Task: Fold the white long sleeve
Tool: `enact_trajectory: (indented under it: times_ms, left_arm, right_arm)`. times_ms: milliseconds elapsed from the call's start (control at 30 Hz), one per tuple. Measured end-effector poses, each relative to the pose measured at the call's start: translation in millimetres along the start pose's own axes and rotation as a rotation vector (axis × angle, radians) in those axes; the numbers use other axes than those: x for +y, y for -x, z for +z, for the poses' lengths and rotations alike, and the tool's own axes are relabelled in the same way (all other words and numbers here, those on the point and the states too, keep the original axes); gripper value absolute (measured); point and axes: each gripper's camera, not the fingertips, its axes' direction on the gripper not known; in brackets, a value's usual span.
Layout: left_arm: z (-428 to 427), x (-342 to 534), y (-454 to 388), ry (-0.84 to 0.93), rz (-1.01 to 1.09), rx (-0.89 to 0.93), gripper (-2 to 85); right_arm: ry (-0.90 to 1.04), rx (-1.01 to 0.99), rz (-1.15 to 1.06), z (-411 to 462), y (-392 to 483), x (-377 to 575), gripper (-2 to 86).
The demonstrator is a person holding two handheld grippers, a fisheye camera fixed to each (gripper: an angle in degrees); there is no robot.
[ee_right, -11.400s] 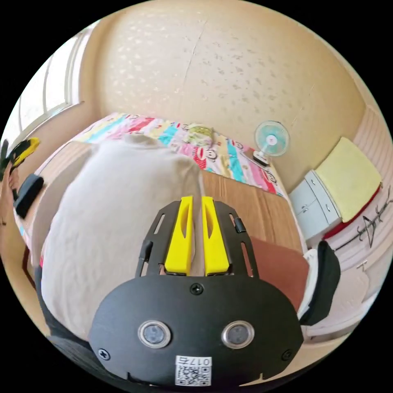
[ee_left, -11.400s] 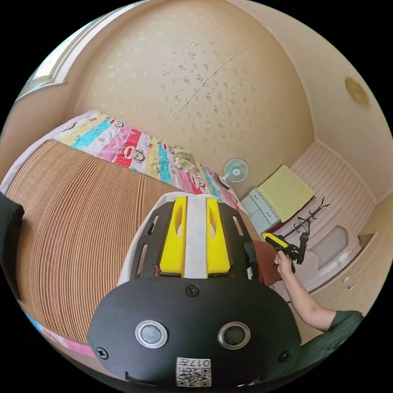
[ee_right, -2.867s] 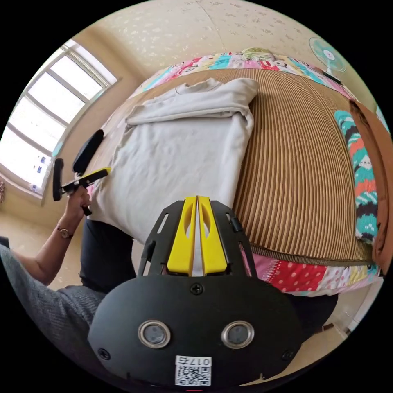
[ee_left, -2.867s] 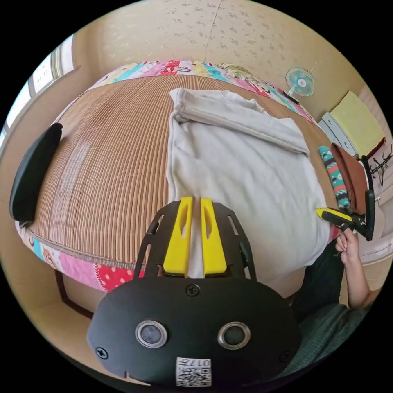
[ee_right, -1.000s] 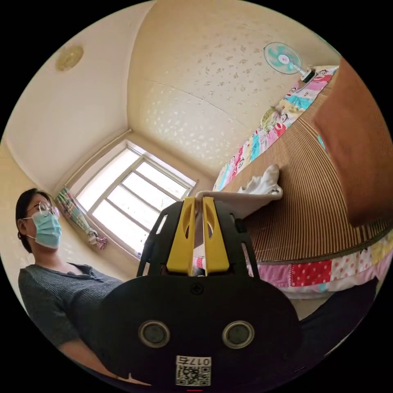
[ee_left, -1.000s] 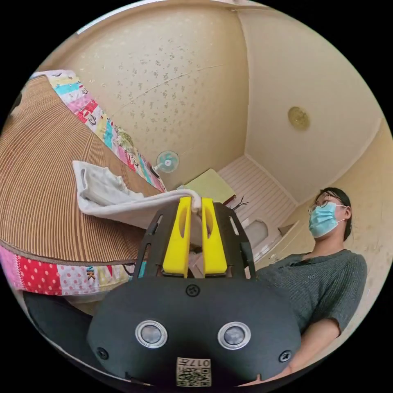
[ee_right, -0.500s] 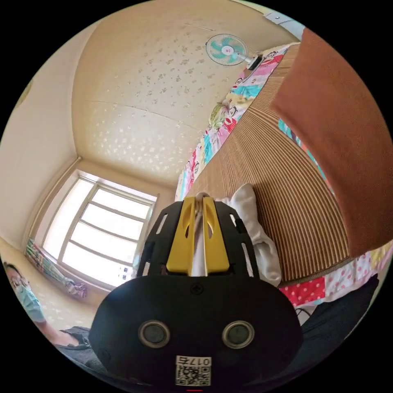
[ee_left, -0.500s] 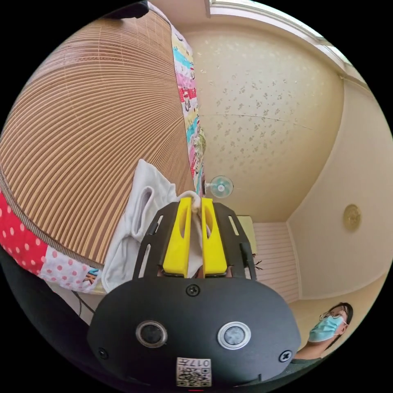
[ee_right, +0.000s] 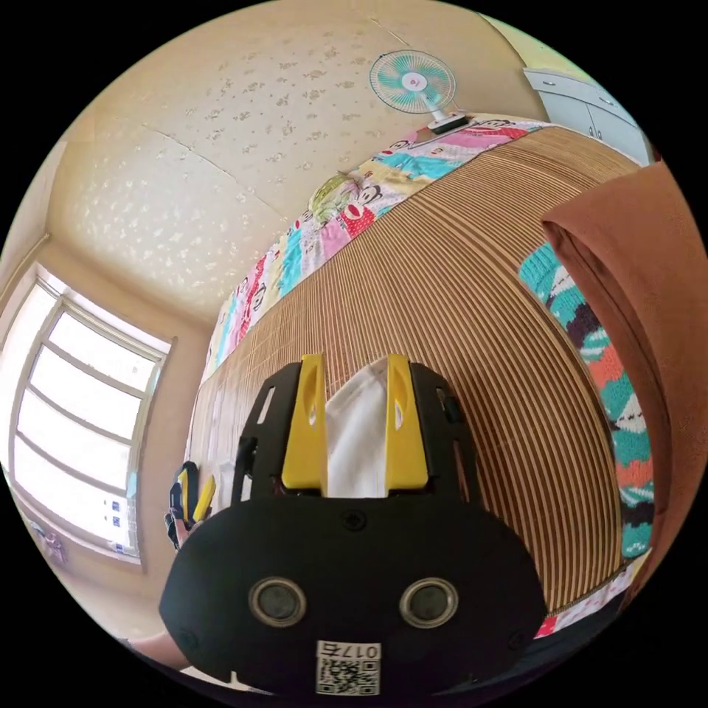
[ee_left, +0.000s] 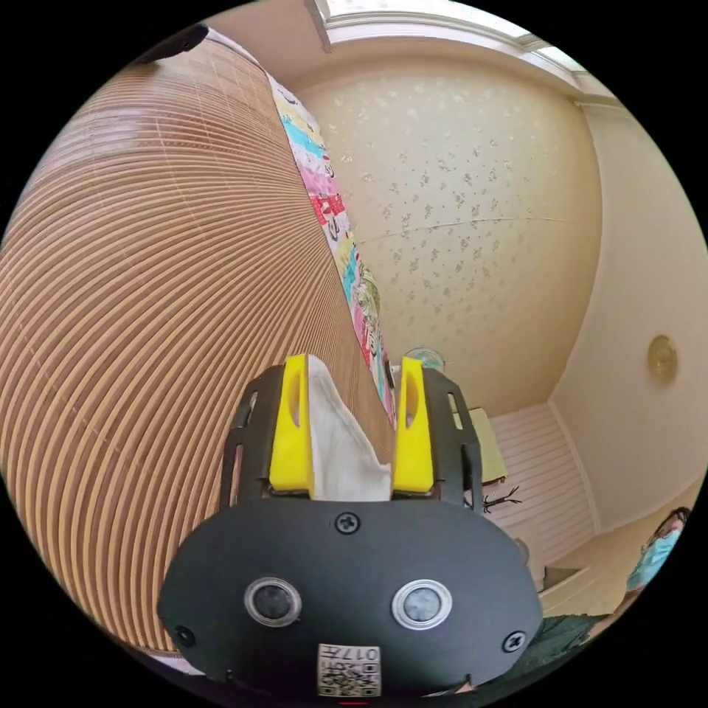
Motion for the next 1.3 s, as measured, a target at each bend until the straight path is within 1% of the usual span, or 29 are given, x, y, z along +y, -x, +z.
enact_trajectory:
  times_ms: [67,167,233,300,367,400,500,600,633,667,700,733,767,800,833,900,967,1067,1100,1167,1200,1300]
  left_arm:
    - [-10,-4,8,-0.009,-0.028,0.003,16.7]
    - [-26,3,8,0.069,0.060,-0.012,17.0]
    - [-34,29,3,0.168,0.158,-0.136,17.9]
    - [-38,57,2,0.251,0.210,-0.202,19.2]
    - [-40,87,5,0.319,0.226,-0.244,20.0]
    - [-41,106,9,0.349,0.220,-0.269,20.3]
    - [-40,145,21,0.400,0.176,-0.278,20.4]
    - [-40,161,34,0.358,0.146,-0.243,18.7]
    - [-37,159,40,0.360,0.128,-0.238,17.7]
    - [-33,157,44,0.369,0.120,-0.237,17.1]
    - [-24,151,51,0.419,0.108,-0.242,15.4]
    - [-11,145,58,0.502,0.089,-0.249,13.4]
    - [-5,143,62,0.546,0.076,-0.249,12.9]
    - [6,140,68,0.615,0.052,-0.241,11.8]
    - [11,138,72,0.645,0.039,-0.244,11.5]
    - [14,138,76,0.652,0.044,-0.265,11.1]
    - [16,142,80,0.636,0.054,-0.268,10.1]
    - [10,151,88,0.549,0.037,-0.181,7.3]
    - [6,153,85,0.493,0.045,-0.144,6.7]
    - [3,155,69,0.424,0.112,-0.121,6.4]
    - [8,156,51,0.406,0.186,-0.116,6.3]
    - [45,163,-9,0.439,0.425,-0.107,6.3]
  right_arm:
    - [-0.009,-0.014,-0.025,9,1,14,11.3]
    - [-0.028,-0.106,-0.114,6,15,55,9.2]
    - [-0.023,-0.109,-0.195,7,33,94,6.8]
    - [-0.006,-0.091,-0.286,13,55,141,4.3]
    - [0.012,-0.056,-0.418,32,91,204,2.3]
    - [0.015,-0.044,-0.447,39,100,217,1.9]
    - [0.090,0.039,-0.592,95,148,257,1.0]
    - [0.226,0.112,-0.691,177,185,273,0.7]
    - [0.329,0.207,-0.715,222,192,278,0.7]
    - [0.449,0.355,-0.708,274,188,283,0.7]
    - [0.508,0.378,-0.702,295,183,287,0.6]
    - [0.475,0.339,-0.703,304,180,291,0.6]
    - [0.467,0.326,-0.690,307,183,291,0.5]
    - [0.490,0.328,-0.668,310,185,290,0.5]
    - [0.515,0.331,-0.616,309,191,291,0.5]
    - [0.433,0.322,-0.608,284,203,307,0.5]
    - [0.292,0.236,-0.660,232,216,348,0.5]
    - [0.187,0.131,-0.646,168,207,406,0.4]
    - [0.175,0.115,-0.636,156,201,416,0.4]
    - [0.139,0.109,-0.598,115,171,451,0.4]
    - [0.130,0.123,-0.585,106,163,457,0.4]
    - [0.084,0.225,-0.520,72,121,471,0.4]
